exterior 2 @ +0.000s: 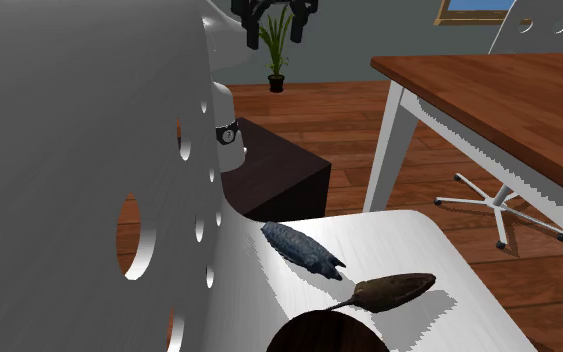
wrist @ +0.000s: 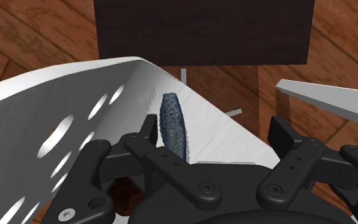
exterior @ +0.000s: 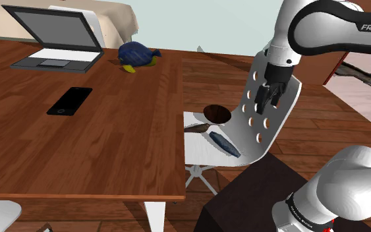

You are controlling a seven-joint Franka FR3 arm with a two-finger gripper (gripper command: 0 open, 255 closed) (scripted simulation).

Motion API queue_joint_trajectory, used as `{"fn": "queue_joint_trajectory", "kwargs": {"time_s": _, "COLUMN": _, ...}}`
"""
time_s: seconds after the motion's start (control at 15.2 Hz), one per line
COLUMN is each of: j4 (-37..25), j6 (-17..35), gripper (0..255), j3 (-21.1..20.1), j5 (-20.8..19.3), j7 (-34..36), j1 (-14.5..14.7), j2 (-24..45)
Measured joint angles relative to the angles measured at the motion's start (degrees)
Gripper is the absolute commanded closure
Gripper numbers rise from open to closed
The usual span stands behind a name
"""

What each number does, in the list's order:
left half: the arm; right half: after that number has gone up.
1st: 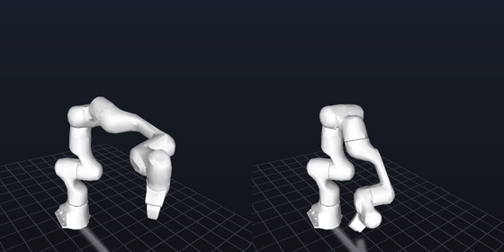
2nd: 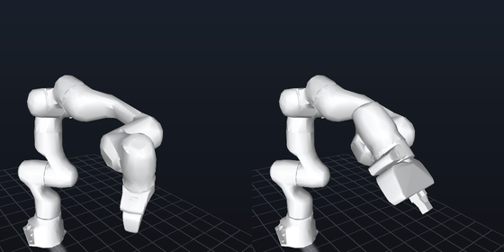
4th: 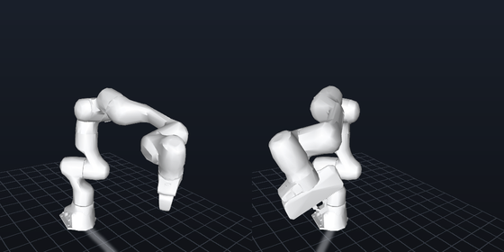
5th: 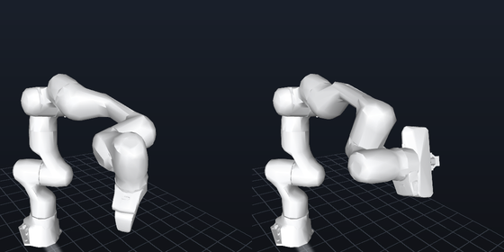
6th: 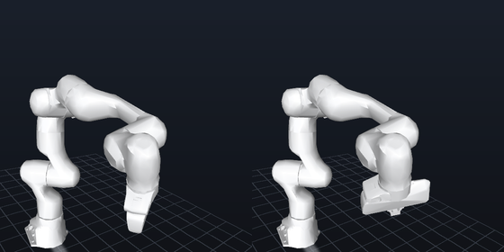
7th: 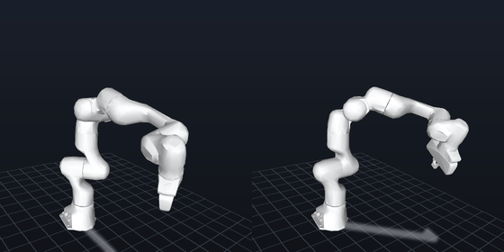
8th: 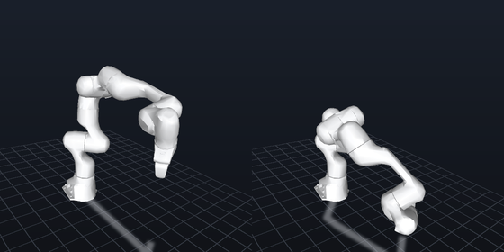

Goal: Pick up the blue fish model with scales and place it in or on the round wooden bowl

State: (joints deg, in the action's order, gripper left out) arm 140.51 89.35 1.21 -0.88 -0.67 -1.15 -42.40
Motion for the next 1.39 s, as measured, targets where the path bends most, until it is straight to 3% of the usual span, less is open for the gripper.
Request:
{"fn": "queue_joint_trajectory", "kwargs": {"time_s": 0.2, "j4": 2.6, "j6": 3.1, "gripper": 0, "j3": 0.2, "j5": -0.4, "j7": -0.5, "j1": 0.0, "j2": -0.1}}
{"fn": "queue_joint_trajectory", "kwargs": {"time_s": 0.73, "j4": 14.4, "j6": 24.2, "gripper": 0, "j3": 1.6, "j5": -2.9, "j7": -3.4, "j1": -0.2, "j2": 4.1}}
{"fn": "queue_joint_trajectory", "kwargs": {"time_s": 1.12, "j4": 20.5, "j6": 43.2, "gripper": 0, "j3": 2.9, "j5": -5.2, "j7": -5.2, "j1": -0.8, "j2": 13.1}}
{"fn": "queue_joint_trajectory", "kwargs": {"time_s": 1.39, "j4": 21.0, "j6": 56.4, "gripper": 0, "j3": 3.5, "j5": -6.8, "j7": -5.9, "j1": -1.2, "j2": 23.2}}
